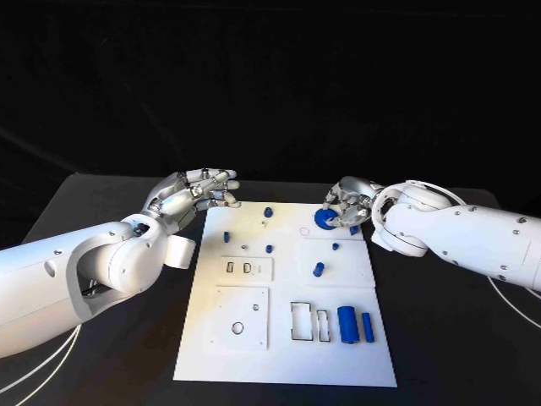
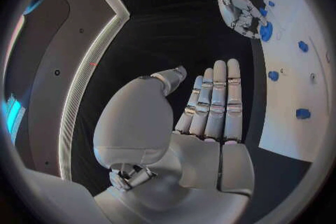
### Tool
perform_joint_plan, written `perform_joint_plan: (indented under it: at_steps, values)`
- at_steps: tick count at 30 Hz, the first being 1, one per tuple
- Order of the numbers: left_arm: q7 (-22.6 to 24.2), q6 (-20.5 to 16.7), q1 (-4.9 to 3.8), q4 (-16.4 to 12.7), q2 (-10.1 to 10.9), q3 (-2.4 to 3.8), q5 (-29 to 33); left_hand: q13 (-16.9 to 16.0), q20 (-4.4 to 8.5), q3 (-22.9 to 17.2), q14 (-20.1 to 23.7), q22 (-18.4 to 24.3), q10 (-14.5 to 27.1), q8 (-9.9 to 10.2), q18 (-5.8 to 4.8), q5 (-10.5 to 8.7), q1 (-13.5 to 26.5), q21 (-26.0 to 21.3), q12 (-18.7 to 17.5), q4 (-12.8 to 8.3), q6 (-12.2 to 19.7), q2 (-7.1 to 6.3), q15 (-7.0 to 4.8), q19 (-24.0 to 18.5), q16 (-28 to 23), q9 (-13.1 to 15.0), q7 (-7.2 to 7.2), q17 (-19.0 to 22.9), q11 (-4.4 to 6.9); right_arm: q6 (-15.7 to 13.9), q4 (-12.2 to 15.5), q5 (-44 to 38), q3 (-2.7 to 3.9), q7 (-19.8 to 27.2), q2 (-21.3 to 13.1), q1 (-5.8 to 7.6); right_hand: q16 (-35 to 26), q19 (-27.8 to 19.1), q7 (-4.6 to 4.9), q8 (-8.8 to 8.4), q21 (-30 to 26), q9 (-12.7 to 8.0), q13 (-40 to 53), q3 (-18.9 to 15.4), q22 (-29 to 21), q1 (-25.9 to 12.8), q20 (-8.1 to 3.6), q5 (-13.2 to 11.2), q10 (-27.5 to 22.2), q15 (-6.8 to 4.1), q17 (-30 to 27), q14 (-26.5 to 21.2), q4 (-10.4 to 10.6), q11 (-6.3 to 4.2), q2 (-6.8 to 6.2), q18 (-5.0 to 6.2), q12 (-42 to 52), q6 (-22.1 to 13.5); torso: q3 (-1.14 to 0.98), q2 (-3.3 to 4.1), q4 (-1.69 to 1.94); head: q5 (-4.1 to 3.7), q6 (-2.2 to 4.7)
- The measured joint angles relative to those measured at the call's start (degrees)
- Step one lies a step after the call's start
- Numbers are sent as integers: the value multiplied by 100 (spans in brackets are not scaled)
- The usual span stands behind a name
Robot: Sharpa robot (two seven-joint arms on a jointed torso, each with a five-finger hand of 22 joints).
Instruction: Assemble the parts on the task board
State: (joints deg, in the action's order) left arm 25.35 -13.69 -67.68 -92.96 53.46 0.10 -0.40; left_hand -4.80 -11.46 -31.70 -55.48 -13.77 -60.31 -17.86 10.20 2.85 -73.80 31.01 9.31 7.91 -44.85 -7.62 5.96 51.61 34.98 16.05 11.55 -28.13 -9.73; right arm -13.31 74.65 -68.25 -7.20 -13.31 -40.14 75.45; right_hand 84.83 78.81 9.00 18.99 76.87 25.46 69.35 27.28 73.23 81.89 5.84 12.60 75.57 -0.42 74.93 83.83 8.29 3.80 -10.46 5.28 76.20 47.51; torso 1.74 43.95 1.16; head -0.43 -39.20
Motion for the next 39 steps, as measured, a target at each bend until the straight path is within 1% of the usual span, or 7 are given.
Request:
perform_joint_plan:
  at_steps: [6,11,14,16,27,33,39]
  values:
    - [-7,6,0,2,0,0,0,0,0,0,0,0,0,0,0,0,0,0,0,0,0,0,0,0,0,0,0,0,0,-15,14,-42,-1,0,-5,-2,0,0,8,6,0,-13,0,146,13,-89,0,-6,19,0,0,0,-85,19,-90,0,0,13,0,0,4,-15,-13]
    - [-11,11,0,3,1,0,0,0,0,0,0,0,0,0,0,0,0,0,0,0,0,0,0,0,0,-1,0,0,0,-128,198,-143,-17,7,-55,-25,0,21,22,7,0,-17,27,186,34,-158,21,-6,19,0,-1,0,-93,19,-158,0,0,40,-3,1,8,-6,-13]
    - [-15,13,1,9,1,0,0,0,0,0,0,0,0,0,0,0,0,-23,0,0,0,0,0,0,-23,-1,0,0,0,-283,344,-259,-15,23,-83,-29,23,42,23,6,24,-25,45,216,54,-166,-1,-7,39,0,-1,0,-93,39,-161,1,0,41,-6,-1,8,2,-12]
    - [-19,15,1,14,-1,0,0,0,0,0,0,0,0,0,0,0,0,-23,0,0,0,0,0,0,-23,-1,0,0,0,-424,458,-394,-5,29,-105,-27,29,41,23,6,47,-25,59,216,73,-192,0,-7,59,0,-1,0,-93,19,-169,-85,27,41,-5,-3,7,2,-10]
    - [-35,17,2,33,-27,-3,0,0,0,0,0,7,0,0,0,0,0,-23,0,0,0,0,0,0,-23,5,0,-1,0,-1033,1133,-1676,27,-38,-87,29,29,124,-10,5,118,-23,112,272,172,-262,0,-11,99,0,-1,0,-148,18,-207,-89,51,73,-4,-7,8,9,16]
    - [-39,17,3,42,-31,-4,0,0,0,0,0,7,0,0,0,0,0,-23,0,-1,0,0,0,0,-23,6,0,-1,0,-1153,1143,-2252,1,-111,199,35,51,123,-11,1,152,-24,118,297,172,-266,0,-11,119,0,-2,0,-173,-2,-213,-90,50,74,1,-4,10,45,25]
    - [-30,16,3,55,-37,-5,0,0,0,0,0,7,0,0,0,0,0,-23,0,-1,0,0,0,0,-23,5,0,-1,0,-1229,933,-2669,-44,-193,600,-16,50,137,-34,-2,152,-33,118,366,172,-290,-13,-11,119,0,-2,0,-243,-2,-238,-89,50,96,2,8,19,87,43]
